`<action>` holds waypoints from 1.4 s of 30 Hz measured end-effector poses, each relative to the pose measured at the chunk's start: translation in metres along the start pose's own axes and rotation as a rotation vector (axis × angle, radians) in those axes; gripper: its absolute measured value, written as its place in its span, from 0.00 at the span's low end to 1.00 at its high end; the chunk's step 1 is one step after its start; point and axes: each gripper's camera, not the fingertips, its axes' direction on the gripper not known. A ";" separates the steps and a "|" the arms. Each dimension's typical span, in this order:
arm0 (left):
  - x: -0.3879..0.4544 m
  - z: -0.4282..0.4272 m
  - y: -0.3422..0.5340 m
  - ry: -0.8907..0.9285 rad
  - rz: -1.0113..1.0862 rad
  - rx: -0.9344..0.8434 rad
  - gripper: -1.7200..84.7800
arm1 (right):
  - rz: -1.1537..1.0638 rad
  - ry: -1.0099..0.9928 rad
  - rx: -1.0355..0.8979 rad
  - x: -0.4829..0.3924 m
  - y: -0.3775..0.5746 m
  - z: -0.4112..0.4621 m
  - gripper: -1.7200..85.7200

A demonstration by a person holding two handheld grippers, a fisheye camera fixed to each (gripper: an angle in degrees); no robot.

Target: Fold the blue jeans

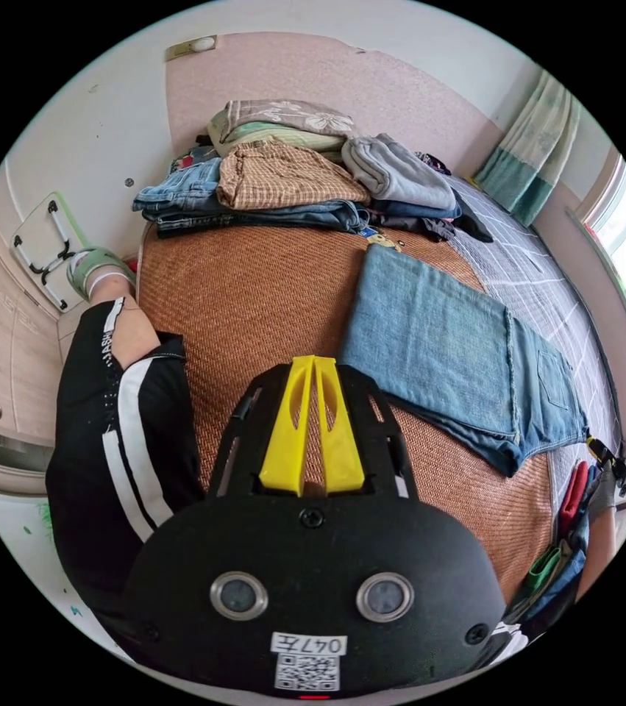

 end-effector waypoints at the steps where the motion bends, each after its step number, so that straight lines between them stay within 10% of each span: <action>1: 0.001 0.000 -0.002 0.004 0.005 0.004 0.01 | 0.022 0.014 -0.003 0.002 0.001 0.003 0.03; 5: 0.009 0.000 -0.017 0.090 0.064 0.064 0.03 | -0.186 -0.042 0.215 -0.046 0.022 -0.002 0.05; 12: 0.071 0.000 -0.030 0.362 0.430 0.115 0.14 | -0.744 -0.529 -0.043 -0.209 0.056 0.075 0.08; 18: 0.106 -0.013 -0.028 0.402 0.596 0.163 0.16 | -0.700 -0.422 -0.142 -0.238 0.051 0.135 0.04; 26: 0.220 -0.005 -0.021 0.317 0.839 0.183 0.25 | -0.577 -0.817 -0.180 -0.227 0.026 0.156 0.02; 34: 0.217 0.028 -0.059 0.217 0.669 0.118 0.03 | -0.506 -1.080 -0.195 -0.227 0.015 0.176 0.01; 42: -0.040 -0.054 -0.132 -0.011 0.190 0.246 0.02 | -0.486 -1.059 -0.139 -0.206 0.010 0.205 0.02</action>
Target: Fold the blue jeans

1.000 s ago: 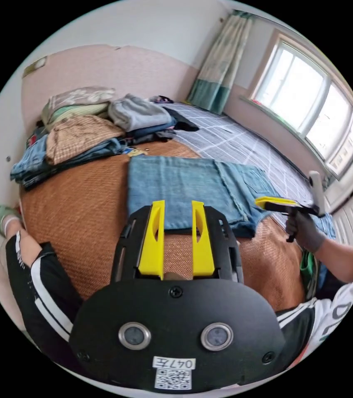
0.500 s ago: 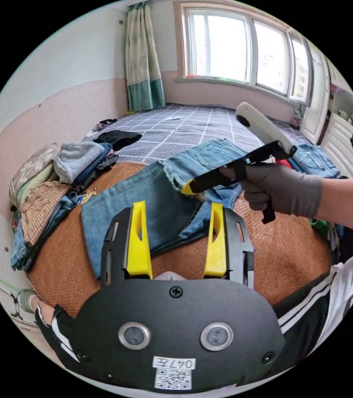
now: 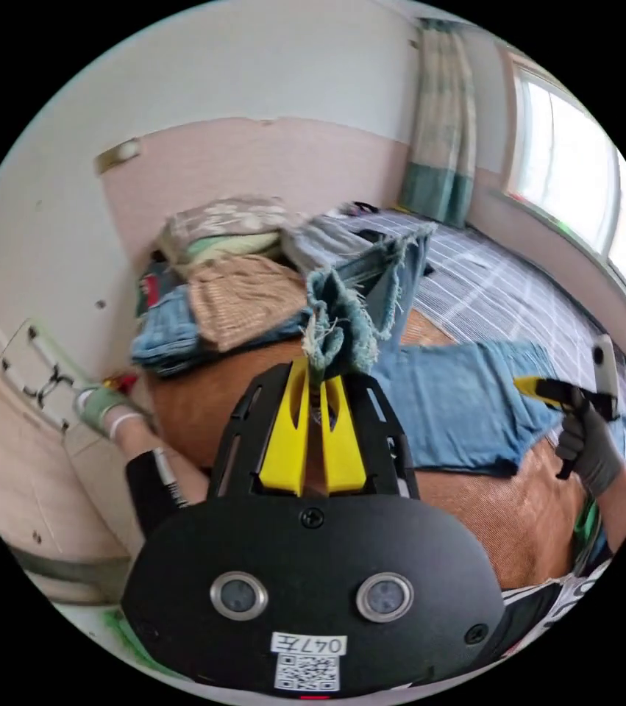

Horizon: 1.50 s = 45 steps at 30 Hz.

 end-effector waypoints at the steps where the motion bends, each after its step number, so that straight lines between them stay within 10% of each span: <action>1: -0.021 -0.004 0.002 -0.037 -0.035 -0.006 0.02 | 0.005 0.007 0.000 0.003 0.001 -0.001 0.02; 10: -0.173 0.008 0.073 -0.251 -0.405 -0.246 0.10 | 0.122 0.176 -0.054 0.042 0.036 0.000 0.02; 21: 0.010 0.107 0.086 0.125 -0.203 -0.288 0.11 | 0.271 0.628 0.152 0.058 0.101 -0.101 0.06; 36: 0.080 0.195 0.166 0.099 -0.192 -0.318 0.07 | 0.810 0.870 0.362 0.116 0.121 -0.220 0.09; 45: 0.126 0.242 0.177 0.072 -0.168 -0.385 0.07 | 0.398 0.878 0.188 0.056 0.027 -0.243 0.01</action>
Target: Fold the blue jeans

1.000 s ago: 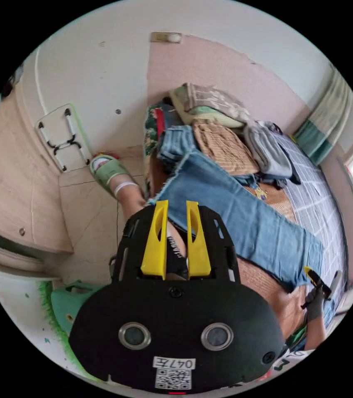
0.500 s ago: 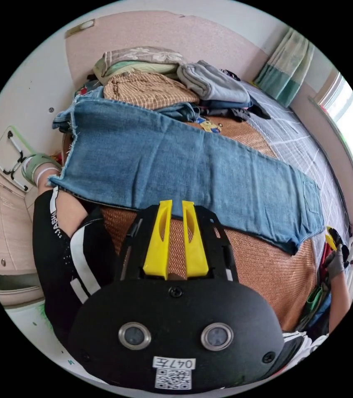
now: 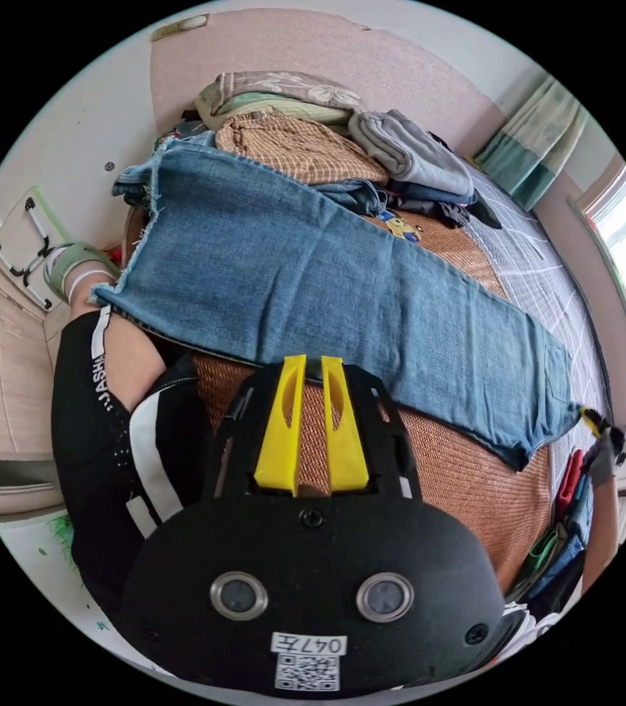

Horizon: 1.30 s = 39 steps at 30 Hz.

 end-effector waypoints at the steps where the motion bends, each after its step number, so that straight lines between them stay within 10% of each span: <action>1: 0.003 0.004 0.000 -0.003 0.002 -0.005 0.08 | -0.045 -0.026 0.027 -0.008 -0.008 -0.010 0.01; 8: 0.050 0.038 0.001 -0.024 0.012 -0.039 0.08 | -0.513 -0.050 0.358 -0.102 -0.087 -0.140 0.01; 20: 0.145 0.104 0.015 0.141 0.225 -0.025 0.08 | 0.192 -0.079 0.196 0.029 -0.135 -0.107 0.07; 29: 0.015 0.106 0.078 0.274 -0.233 0.124 0.07 | -0.637 -0.189 -0.077 -0.190 -0.162 -0.061 0.07; 39: 0.037 0.142 0.118 0.164 -0.223 0.105 0.07 | -0.913 0.234 -0.194 -0.351 -0.238 -0.029 0.09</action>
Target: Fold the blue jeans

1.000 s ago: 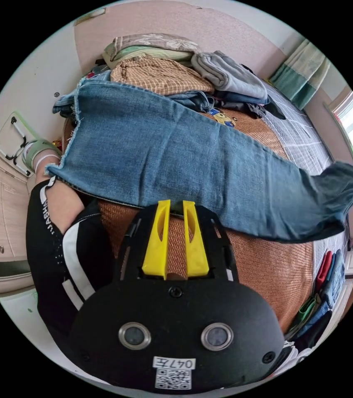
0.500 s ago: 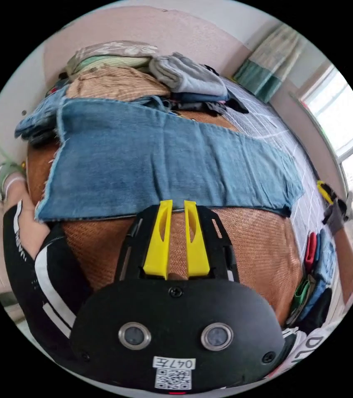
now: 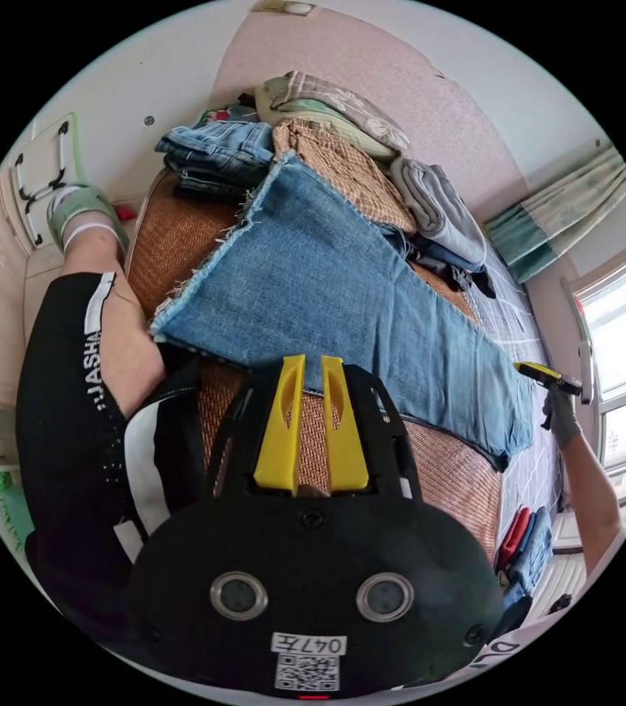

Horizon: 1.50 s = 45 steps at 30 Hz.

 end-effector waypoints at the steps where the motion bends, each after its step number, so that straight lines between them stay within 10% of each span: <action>1: 0.002 0.003 0.002 -0.003 0.005 -0.003 0.07 | -0.011 0.020 -0.007 -0.001 -0.005 -0.001 0.09; 16: -0.016 0.040 0.062 0.001 -0.059 -0.036 0.05 | -0.246 0.098 -0.143 -0.018 -0.037 0.002 0.01; 27: -0.043 0.031 0.110 0.091 -0.061 0.040 0.12 | 0.013 0.065 0.371 -0.036 0.171 -0.094 0.01; 37: -0.118 0.017 0.155 0.345 -0.203 0.148 0.17 | 0.100 -0.123 0.183 -0.077 0.314 -0.036 0.01; 45: -0.154 0.032 0.167 0.389 -0.219 0.056 0.01 | 0.224 -0.302 0.254 -0.052 0.354 -0.024 0.03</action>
